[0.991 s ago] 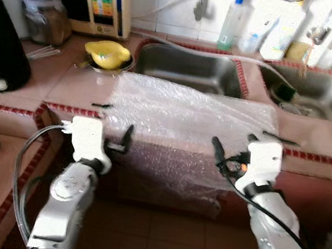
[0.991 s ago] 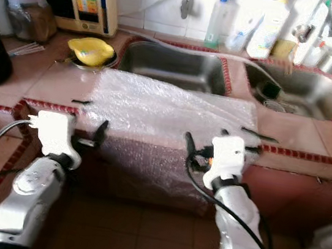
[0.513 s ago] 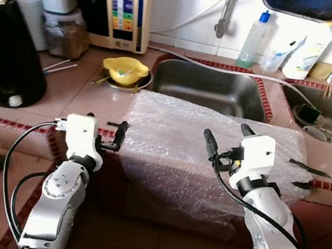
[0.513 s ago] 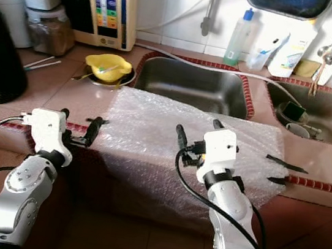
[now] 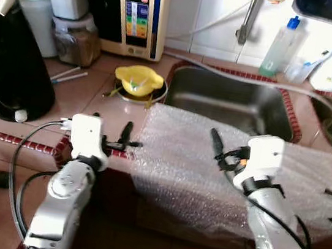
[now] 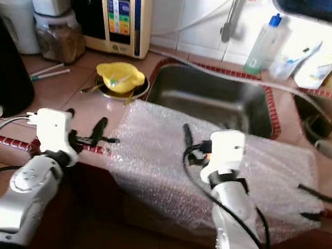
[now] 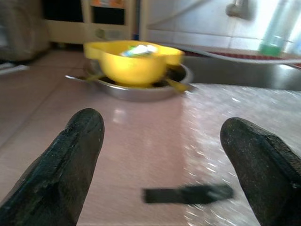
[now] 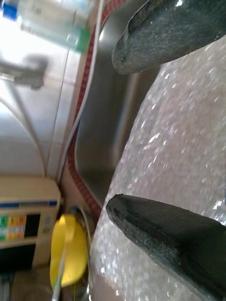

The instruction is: Kitchen organization

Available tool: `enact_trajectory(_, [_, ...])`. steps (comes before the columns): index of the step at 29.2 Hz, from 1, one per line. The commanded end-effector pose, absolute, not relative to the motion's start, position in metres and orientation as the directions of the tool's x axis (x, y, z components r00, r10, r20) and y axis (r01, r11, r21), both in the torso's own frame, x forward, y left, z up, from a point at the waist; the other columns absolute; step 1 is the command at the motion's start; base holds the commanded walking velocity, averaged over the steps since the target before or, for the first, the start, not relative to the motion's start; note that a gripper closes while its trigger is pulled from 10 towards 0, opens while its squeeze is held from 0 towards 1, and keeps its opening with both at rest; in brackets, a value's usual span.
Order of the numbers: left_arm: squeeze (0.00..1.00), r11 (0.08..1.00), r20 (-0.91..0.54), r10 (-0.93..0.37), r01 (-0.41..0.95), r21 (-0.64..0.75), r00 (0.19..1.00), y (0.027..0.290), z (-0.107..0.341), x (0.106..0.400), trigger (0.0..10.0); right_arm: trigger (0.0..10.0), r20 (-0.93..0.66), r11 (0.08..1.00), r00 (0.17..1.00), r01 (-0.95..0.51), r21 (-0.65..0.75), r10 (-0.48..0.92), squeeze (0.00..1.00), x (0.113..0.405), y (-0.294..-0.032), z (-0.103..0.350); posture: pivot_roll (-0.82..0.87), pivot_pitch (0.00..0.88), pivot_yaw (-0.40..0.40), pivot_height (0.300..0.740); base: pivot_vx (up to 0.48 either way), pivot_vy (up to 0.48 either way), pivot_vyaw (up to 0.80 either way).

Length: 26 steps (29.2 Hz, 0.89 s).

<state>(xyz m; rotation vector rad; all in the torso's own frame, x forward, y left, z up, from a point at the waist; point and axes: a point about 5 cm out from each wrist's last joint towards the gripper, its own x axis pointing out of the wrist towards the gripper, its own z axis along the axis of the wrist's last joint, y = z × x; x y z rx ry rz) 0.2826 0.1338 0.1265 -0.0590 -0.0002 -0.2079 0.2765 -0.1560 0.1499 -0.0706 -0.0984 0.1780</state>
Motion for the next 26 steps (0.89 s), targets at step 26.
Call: enact_trajectory(26, [0.0, 0.973, -0.026, -0.223, 0.221, -0.061, 0.974, 0.132, 0.13, 0.287, 10.0, 10.0, 0.109, 0.984, 0.982, -0.14, -0.108, 0.152, 0.0, 0.278, -0.157, 0.151, 0.07, 0.0, 0.018, 0.74, 0.0, 0.0, 0.0])
